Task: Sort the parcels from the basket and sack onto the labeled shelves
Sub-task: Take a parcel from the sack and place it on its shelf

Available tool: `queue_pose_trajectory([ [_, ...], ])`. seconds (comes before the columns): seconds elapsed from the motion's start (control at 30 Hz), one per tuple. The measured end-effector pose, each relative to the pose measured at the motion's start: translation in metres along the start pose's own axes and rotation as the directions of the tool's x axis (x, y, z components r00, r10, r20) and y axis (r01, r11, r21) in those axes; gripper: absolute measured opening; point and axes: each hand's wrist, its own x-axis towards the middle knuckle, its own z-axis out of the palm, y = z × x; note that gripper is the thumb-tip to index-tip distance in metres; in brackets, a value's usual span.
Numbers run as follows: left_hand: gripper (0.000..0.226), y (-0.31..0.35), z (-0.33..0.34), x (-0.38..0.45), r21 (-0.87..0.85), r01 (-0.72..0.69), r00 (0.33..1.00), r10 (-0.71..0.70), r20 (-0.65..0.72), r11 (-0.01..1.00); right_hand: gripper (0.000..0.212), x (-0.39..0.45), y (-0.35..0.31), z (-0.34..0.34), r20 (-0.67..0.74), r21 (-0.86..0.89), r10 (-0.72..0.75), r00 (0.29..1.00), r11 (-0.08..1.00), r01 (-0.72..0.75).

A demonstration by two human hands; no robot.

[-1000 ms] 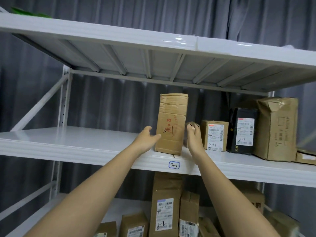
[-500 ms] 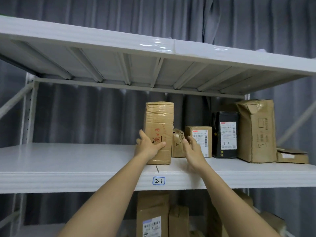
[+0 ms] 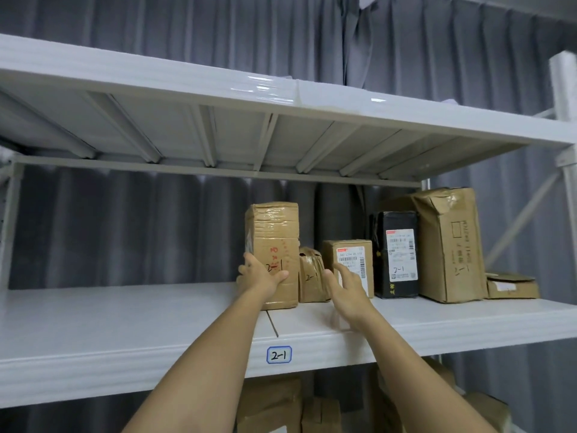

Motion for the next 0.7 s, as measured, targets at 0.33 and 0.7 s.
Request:
queue_pose_trajectory([
  [0.33,0.069,-0.017,-0.051,-0.032,0.132,-0.086,0.994,0.078,0.071,0.987,0.043,-0.037,-0.020,0.014,0.011,-0.152,-0.115,0.993,0.982,0.116],
  [0.7,0.018,-0.144,-0.169,-0.169,0.250,-0.173,0.956,0.224,-0.192,0.953,0.022,-0.174,-0.095,0.169,0.058,-0.076,-0.535,0.843,0.839,0.538],
])
